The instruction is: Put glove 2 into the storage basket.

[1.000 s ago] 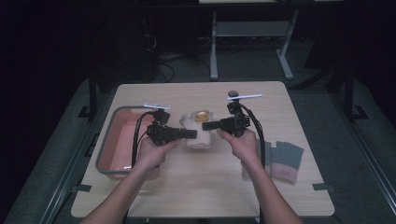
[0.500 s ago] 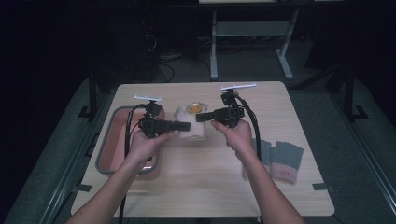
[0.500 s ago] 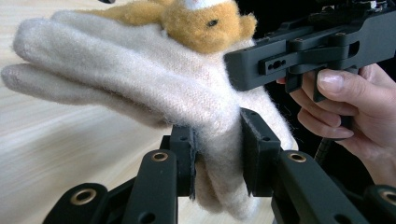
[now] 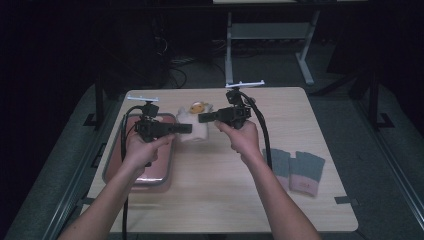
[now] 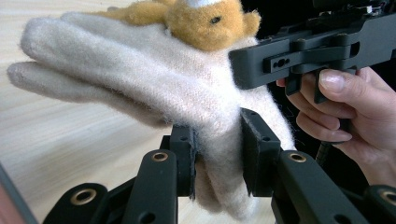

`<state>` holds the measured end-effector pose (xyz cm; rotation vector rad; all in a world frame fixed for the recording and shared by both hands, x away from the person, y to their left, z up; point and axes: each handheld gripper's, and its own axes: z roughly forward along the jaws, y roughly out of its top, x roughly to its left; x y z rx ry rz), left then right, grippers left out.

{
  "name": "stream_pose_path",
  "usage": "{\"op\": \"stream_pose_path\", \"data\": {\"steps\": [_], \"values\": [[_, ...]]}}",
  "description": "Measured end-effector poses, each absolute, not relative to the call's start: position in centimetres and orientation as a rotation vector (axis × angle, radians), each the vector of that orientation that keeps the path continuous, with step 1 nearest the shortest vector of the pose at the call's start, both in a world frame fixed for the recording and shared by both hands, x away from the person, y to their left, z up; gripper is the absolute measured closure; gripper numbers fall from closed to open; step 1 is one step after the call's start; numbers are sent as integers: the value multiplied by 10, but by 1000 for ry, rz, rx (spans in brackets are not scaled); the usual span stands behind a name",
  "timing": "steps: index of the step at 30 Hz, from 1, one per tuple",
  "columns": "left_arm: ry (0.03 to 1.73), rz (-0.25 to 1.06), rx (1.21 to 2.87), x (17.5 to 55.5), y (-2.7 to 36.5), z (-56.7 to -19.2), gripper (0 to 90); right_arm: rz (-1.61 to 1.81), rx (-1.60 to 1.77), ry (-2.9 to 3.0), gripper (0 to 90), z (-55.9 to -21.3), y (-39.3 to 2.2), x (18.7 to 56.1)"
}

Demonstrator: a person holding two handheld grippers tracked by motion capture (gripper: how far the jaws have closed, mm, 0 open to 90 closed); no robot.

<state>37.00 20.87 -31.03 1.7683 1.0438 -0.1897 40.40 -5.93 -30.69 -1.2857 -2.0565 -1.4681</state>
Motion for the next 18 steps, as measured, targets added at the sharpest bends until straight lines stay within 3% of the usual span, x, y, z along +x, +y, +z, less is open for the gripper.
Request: {"op": "stream_pose_path", "data": {"steps": [18], "values": [[1080, -174, 1706, 369, 243, -302, 696, -1518, -1205, -2037, 827, -295, -27, 412]]}}
